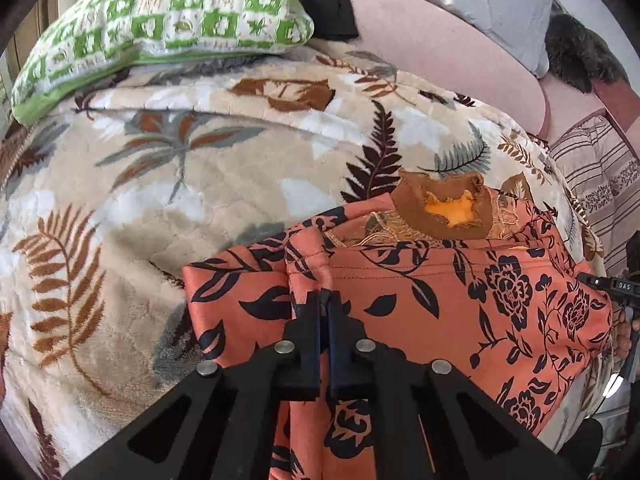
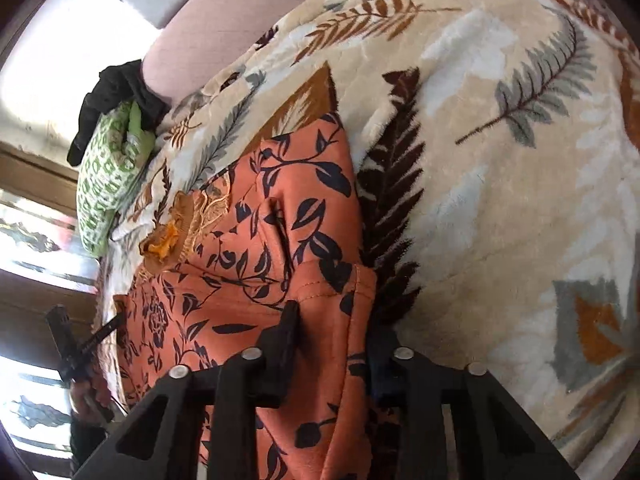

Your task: Fold small clothes

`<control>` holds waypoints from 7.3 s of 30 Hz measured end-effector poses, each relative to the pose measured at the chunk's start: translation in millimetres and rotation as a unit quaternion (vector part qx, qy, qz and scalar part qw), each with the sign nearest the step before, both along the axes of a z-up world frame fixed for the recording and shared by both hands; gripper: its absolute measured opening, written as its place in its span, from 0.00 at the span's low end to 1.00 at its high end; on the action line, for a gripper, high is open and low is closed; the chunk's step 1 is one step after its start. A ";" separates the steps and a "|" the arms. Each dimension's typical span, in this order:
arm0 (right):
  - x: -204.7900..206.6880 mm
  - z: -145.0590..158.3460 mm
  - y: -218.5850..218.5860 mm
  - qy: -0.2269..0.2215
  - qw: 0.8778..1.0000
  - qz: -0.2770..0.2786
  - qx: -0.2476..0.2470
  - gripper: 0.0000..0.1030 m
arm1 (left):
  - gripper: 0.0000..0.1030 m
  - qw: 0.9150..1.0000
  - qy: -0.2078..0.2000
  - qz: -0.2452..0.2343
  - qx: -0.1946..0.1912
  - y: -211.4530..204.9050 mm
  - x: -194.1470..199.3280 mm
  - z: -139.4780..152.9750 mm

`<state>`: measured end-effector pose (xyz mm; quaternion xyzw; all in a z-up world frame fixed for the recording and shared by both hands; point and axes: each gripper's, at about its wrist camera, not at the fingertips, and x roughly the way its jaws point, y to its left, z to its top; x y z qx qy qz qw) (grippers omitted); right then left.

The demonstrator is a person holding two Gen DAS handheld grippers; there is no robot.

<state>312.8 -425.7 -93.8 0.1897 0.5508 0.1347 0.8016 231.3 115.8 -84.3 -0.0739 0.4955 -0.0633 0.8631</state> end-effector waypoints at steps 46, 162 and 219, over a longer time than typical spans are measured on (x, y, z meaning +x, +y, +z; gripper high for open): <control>34.4 -23.0 57.5 0.016 0.995 0.085 -0.053 0.25 | 0.11 0.987 0.052 0.081 -0.128 36.4 -65.3 -32.4; -257.3 -36.7 29.9 -0.057 0.984 -0.116 0.120 0.83 | 0.21 0.978 0.064 0.144 -0.139 53.3 -191.2 -43.5; -152.1 -40.3 2.6 0.000 0.958 -0.198 0.207 0.80 | 0.71 0.999 -0.015 -0.002 0.043 -36.0 -152.6 -24.4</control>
